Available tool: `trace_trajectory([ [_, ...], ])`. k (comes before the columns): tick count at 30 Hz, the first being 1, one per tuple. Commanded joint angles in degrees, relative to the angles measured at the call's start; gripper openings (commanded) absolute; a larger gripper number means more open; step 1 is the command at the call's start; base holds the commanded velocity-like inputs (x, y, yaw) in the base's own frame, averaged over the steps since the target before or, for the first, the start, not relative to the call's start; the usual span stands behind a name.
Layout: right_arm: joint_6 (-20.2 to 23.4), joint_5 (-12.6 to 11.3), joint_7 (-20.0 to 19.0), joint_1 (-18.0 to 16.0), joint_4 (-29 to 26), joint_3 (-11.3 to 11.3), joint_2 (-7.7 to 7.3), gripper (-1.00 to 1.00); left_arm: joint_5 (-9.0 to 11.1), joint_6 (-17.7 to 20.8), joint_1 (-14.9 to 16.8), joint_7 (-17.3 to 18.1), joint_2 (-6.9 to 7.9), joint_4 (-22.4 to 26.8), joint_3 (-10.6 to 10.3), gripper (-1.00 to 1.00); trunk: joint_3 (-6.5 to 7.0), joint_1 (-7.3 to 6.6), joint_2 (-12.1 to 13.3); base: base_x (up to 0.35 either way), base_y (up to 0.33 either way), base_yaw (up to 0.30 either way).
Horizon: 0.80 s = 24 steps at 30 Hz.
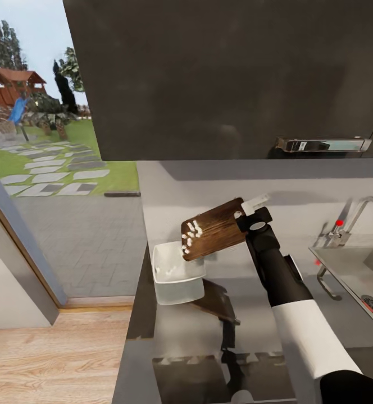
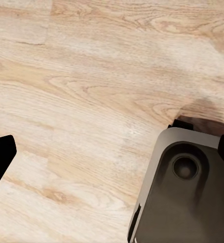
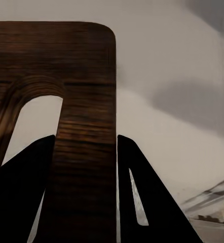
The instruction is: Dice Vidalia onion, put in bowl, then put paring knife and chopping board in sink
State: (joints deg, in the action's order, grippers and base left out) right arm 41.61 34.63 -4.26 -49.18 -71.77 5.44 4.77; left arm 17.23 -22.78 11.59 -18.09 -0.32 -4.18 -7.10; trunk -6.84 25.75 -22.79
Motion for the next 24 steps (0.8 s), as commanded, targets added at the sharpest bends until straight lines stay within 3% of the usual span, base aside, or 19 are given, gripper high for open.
trace_trajectory([
  [1, 0.31, 0.52, -0.30, -0.35, -0.04, 0.01, -0.02, -1.00, 0.35, -0.34, 0.10, -0.10, -0.03, -0.22, -0.46, 1.00, -0.13, 0.03, -0.12, 0.000, 0.000, 0.000],
  [4, 0.33, 0.65, 0.04, -0.68, -0.04, 0.06, 0.14, -1.00, 0.35, -0.32, 0.10, -0.10, -0.03, -0.22, -0.46, 1.00, -0.13, 0.03, -0.12, 0.000, 0.000, 0.000],
  [8, 0.32, 4.84, 0.05, -0.79, -0.04, 0.28, 0.80, -1.00, 0.35, -0.34, 0.10, -0.10, -0.03, -0.22, -0.46, 1.00, -0.13, 0.03, -0.12, 0.000, 0.000, 0.000],
  [10, 0.32, 6.37, -0.02, -0.82, -0.04, 0.44, 1.99, -1.00, 0.35, -0.32, 0.10, -0.10, -0.03, -0.22, -0.46, 1.00, -0.13, 0.03, -0.12, 0.000, 0.000, 0.000],
  [14, 0.30, 6.90, -0.04, -0.83, -0.04, 0.68, 2.91, -1.00, 0.35, -0.34, 0.10, -0.10, -0.03, -0.22, -0.46, 1.00, -0.13, 0.03, -0.12, 0.000, 0.000, 0.000],
  [15, 0.31, 6.92, -0.05, -0.83, -0.04, 1.05, 2.99, -1.00, 0.35, -0.34, 0.10, -0.10, -0.03, -0.22, -0.46, 1.00, -0.13, 0.03, -0.12, 0.000, 0.000, 0.000],
  [20, 0.38, 7.07, 0.03, -0.82, -0.04, 7.07, 3.13, -1.00, 0.35, -0.34, 0.10, -0.10, -0.03, -0.22, -0.46, 1.00, -0.13, 0.03, -0.12, 0.000, 0.000, 0.000],
  [24, 0.37, 7.00, 0.04, -0.82, 0.02, 7.75, 3.12, -1.00, 0.35, -0.34, 0.10, -0.10, -0.03, -0.22, -0.46, 1.00, -0.13, 0.03, -0.12, 0.000, 0.000, 0.000],
])
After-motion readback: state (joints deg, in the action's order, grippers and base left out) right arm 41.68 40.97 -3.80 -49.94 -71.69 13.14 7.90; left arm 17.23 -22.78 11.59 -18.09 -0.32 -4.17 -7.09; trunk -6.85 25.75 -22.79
